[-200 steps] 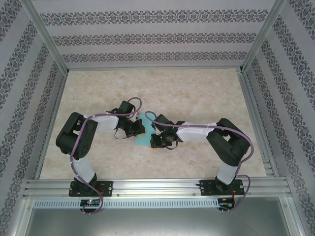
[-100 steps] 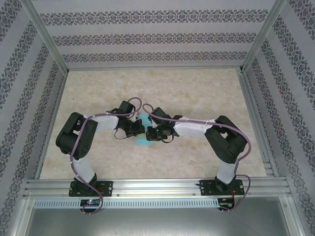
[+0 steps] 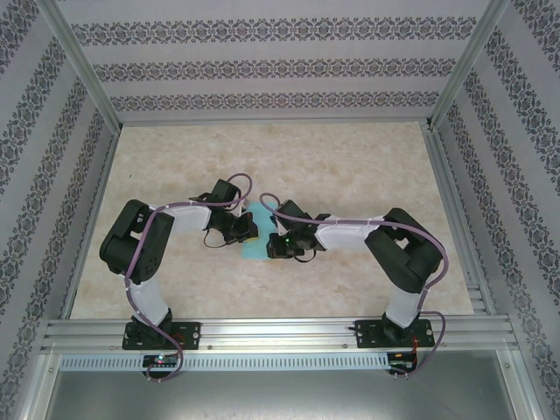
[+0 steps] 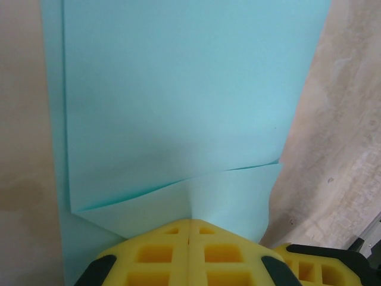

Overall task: Fold a paper plane with a square sheet of paper (pick it up from the middle)
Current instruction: Fold the triangle a second time at the center of the table.

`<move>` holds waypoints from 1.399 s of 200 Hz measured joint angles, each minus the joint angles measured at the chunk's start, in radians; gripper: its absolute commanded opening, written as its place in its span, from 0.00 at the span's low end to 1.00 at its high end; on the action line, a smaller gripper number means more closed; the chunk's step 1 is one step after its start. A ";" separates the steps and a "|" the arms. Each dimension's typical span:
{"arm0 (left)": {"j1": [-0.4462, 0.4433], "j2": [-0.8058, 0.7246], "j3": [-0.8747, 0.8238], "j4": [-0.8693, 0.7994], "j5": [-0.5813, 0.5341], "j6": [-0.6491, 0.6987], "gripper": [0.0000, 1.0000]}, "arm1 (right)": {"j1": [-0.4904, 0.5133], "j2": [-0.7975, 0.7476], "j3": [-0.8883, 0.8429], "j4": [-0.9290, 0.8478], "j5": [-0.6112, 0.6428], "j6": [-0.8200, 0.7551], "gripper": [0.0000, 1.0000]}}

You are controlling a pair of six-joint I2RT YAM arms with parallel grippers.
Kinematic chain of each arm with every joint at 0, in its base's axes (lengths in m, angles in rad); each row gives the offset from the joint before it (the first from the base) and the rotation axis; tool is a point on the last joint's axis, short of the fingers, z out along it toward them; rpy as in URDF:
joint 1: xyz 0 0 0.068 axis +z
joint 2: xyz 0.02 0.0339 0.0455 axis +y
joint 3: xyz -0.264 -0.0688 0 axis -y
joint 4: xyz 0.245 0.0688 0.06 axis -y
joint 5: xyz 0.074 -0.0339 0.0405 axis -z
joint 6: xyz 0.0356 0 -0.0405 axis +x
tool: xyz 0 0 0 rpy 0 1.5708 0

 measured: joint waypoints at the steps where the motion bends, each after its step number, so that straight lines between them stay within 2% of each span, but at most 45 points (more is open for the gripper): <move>1: 0.000 0.000 0.000 0.000 0.000 0.000 0.04 | 0.000 -0.003 -0.002 -0.002 0.000 0.000 0.07; 52: 0.000 0.000 0.000 0.001 0.001 0.000 0.04 | 0.000 -0.034 0.000 -0.076 -0.004 0.000 0.07; 142: 0.000 0.002 0.000 0.002 0.004 0.000 0.04 | 0.000 -0.033 0.054 -0.049 -0.003 0.008 0.08; 211: 0.000 0.002 0.001 0.002 0.006 0.000 0.04 | -0.002 0.036 0.056 -0.047 -0.018 0.008 0.07; 280: -0.007 -0.037 -0.044 0.047 0.018 0.000 0.10 | -0.002 0.034 0.047 -0.037 -0.017 0.011 0.06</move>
